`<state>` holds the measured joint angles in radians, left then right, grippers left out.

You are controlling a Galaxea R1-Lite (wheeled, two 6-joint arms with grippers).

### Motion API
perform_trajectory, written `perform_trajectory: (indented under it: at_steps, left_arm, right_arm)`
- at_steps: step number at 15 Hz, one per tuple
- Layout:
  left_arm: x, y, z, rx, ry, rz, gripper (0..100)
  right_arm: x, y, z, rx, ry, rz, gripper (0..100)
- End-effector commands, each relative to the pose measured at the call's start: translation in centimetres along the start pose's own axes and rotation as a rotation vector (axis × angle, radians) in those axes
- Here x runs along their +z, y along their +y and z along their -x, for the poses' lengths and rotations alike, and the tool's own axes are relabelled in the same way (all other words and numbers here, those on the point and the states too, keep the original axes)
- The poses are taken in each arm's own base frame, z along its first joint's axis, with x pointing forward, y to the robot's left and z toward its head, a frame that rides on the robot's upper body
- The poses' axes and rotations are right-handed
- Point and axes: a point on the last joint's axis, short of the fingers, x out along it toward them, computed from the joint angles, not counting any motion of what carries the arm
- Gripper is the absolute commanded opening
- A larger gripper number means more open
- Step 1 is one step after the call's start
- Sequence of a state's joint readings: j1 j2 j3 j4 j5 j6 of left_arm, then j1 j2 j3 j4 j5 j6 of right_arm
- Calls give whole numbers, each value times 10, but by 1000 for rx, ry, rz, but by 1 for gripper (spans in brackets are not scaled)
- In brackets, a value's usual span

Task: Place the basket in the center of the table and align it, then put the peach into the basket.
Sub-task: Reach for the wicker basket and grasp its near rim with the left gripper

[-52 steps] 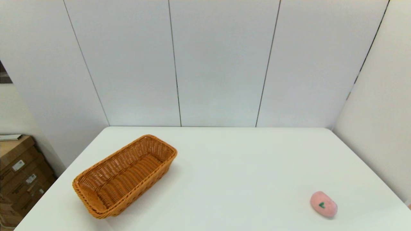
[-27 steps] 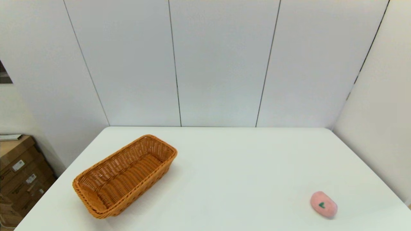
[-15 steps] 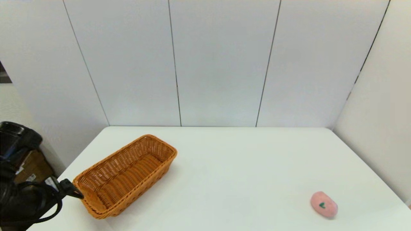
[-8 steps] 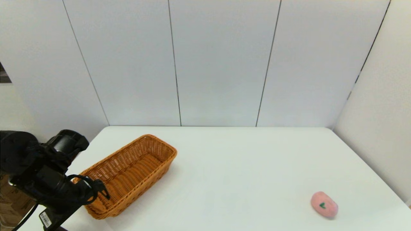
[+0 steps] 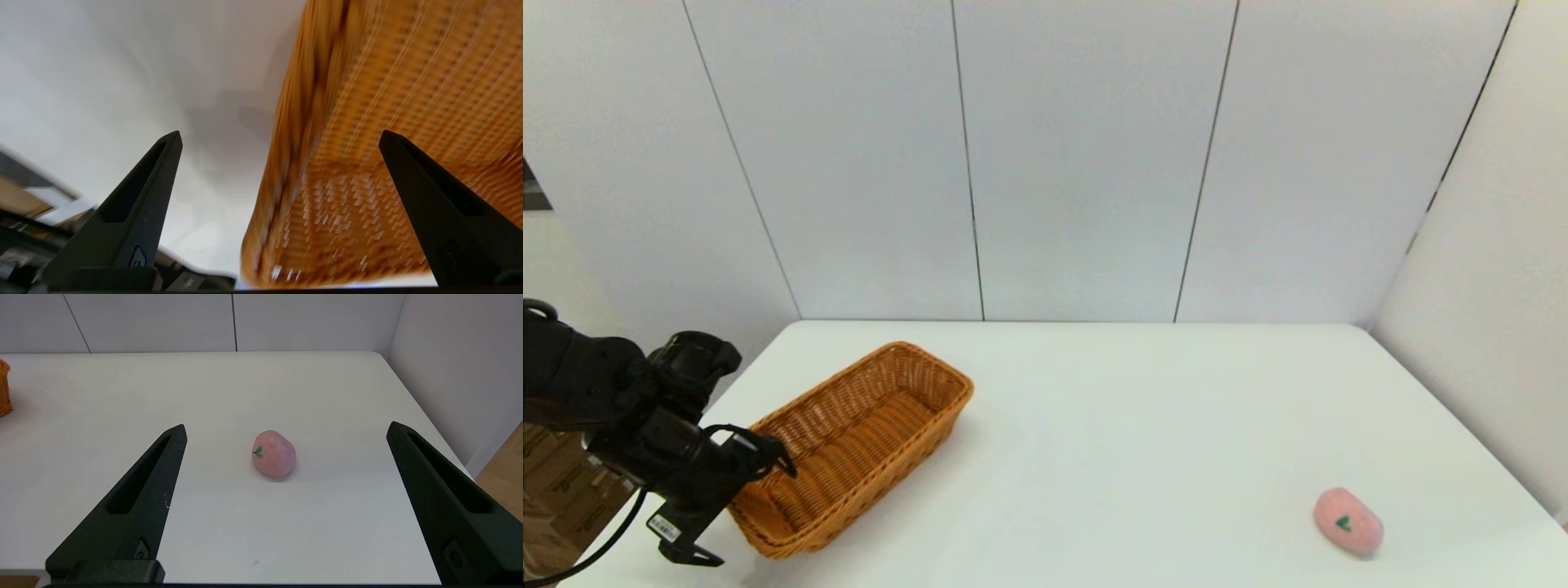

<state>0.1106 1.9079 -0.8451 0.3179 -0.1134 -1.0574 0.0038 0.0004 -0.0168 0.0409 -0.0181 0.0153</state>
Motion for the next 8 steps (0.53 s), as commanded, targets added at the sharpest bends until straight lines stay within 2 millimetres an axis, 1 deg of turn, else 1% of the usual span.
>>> perform_trajectory:
  at_steps: [1,7,8]
  left_arm:
    - [6,-6,-8,-35,16,7,100]
    - [10,-11,-12,-29,15,1,100]
    - [10,-11,-12,-28,16,3,0]
  right_arm:
    - [0,0,0,0,-1,-3,100]
    - [0,0,0,2,-1,-3,100]
    - [0,0,0,0,-1,-3,100]
